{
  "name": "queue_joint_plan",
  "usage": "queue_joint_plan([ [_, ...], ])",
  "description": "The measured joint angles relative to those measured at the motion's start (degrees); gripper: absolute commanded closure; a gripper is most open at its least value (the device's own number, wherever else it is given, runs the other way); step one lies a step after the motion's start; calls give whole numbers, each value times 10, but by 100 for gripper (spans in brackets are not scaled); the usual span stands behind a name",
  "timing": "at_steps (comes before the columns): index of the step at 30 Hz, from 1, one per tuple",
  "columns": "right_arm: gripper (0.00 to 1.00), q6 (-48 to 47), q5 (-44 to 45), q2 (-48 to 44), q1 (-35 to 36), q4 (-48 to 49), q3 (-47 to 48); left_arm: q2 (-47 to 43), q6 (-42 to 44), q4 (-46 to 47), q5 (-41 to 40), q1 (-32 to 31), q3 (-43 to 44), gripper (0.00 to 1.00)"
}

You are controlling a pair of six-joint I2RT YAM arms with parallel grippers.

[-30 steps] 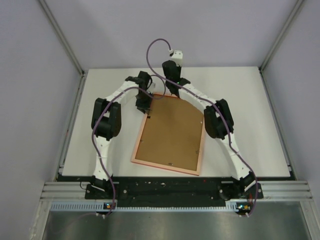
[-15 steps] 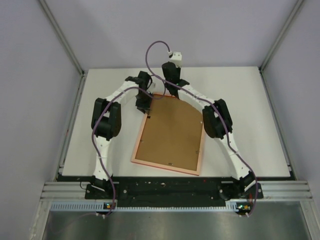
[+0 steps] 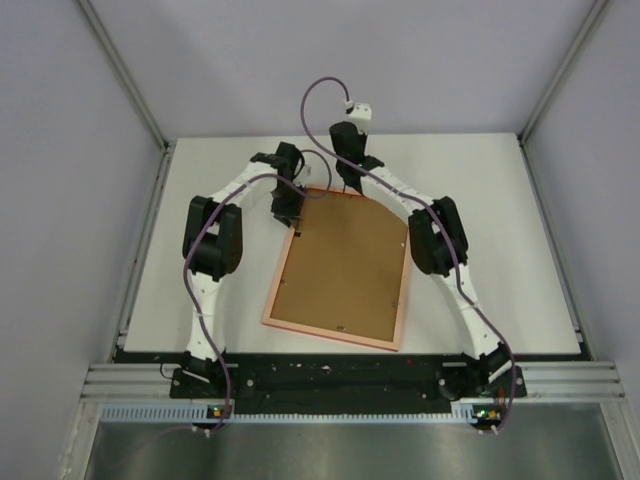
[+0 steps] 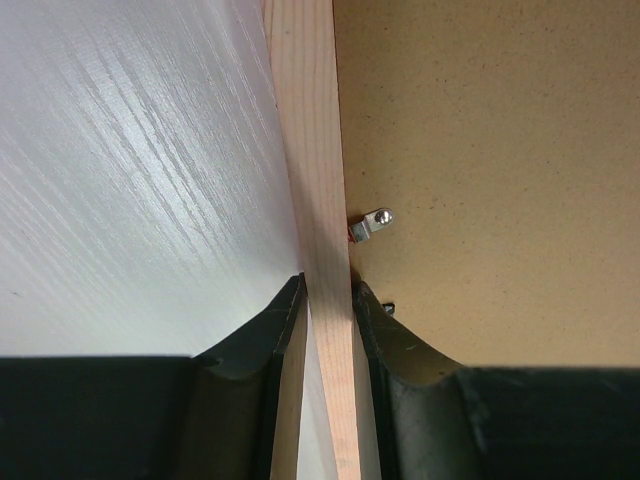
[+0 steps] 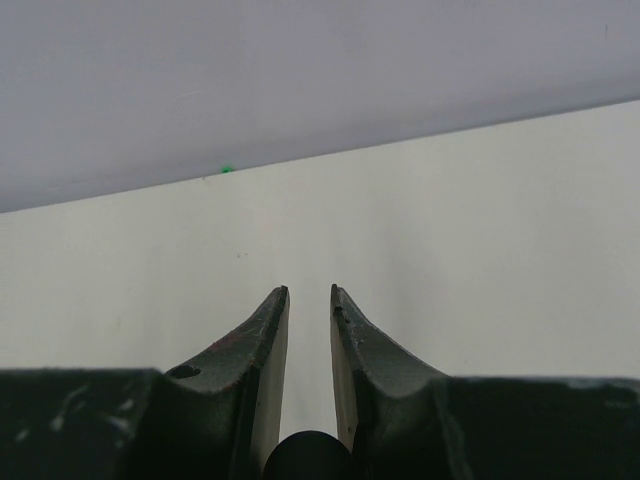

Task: Take the photo out of the frame
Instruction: Release the photo frame item from the photo frame.

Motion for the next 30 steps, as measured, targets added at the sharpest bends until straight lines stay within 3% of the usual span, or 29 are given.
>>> queue_joint_plan([
  [30,100,25,-35,0,-5,-62,11,0,0,0,0,0,0,79],
])
